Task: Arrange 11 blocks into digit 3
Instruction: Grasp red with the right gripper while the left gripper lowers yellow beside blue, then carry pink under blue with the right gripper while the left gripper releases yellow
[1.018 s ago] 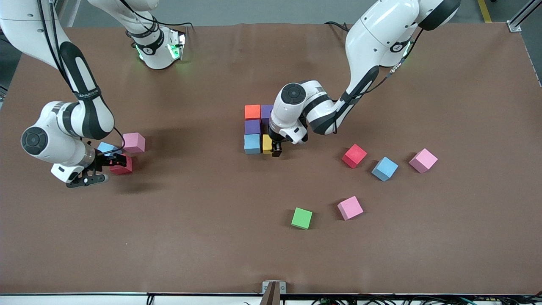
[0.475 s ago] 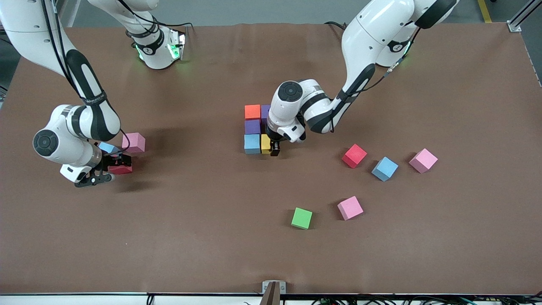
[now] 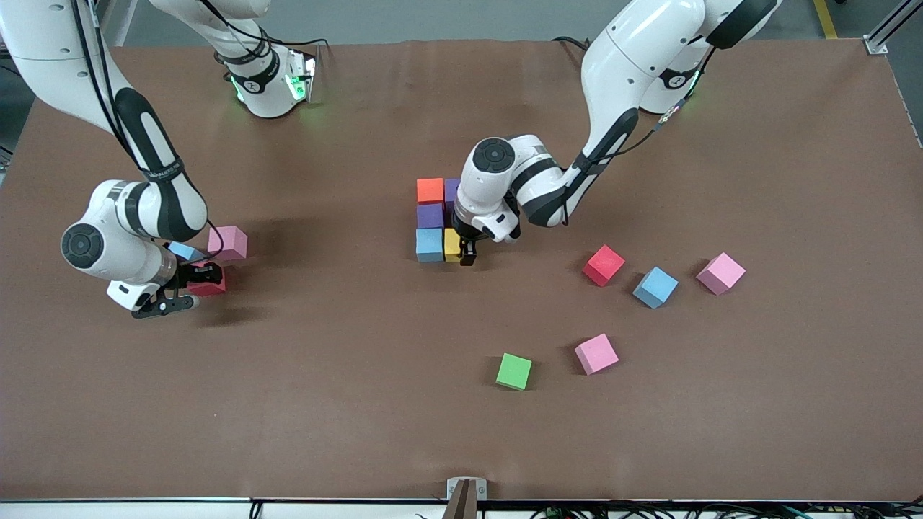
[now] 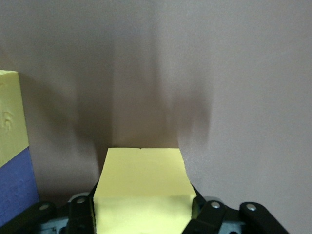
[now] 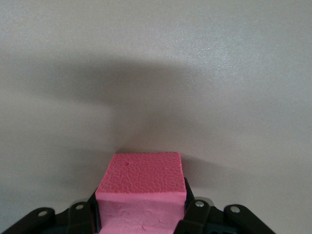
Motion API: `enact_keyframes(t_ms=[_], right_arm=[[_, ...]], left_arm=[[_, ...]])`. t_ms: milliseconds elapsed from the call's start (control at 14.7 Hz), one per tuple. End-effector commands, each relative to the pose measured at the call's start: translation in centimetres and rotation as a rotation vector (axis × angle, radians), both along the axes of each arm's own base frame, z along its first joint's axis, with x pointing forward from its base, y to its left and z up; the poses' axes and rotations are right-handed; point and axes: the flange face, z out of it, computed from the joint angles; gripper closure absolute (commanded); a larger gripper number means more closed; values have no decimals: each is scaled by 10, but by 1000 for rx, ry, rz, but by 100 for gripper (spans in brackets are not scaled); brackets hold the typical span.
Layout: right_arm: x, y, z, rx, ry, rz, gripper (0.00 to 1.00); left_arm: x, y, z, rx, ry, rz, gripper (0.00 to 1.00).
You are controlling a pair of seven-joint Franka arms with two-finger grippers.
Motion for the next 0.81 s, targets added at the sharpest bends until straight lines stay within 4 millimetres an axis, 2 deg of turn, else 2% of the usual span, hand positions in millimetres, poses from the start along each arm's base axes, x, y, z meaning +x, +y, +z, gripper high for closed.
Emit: enact_keyframes(t_ms=[0, 339, 475, 543, 611, 679, 747], right_arm=[[5, 15, 10, 0, 14, 33, 68], [41, 60, 49, -1, -20, 54, 68], [50, 81, 59, -9, -20, 42, 68], [56, 93, 63, -9, -22, 52, 68], [61, 103, 65, -10, -18, 61, 68], [66, 115, 66, -10, -14, 63, 68], [71, 129, 68, -11, -13, 52, 68]], left_arm=[[-4, -6, -7, -5, -14, 3, 95], [-4, -7, -9, -15, -14, 4, 93], [-4, -7, -9, -15, -15, 3, 86], [-5, -7, -10, -14, -14, 3, 74], [-4, -6, -11, -12, -15, 3, 54], [-3, -5, -11, -12, -15, 4, 18], [-1, -4, -11, -11, -16, 8, 0]])
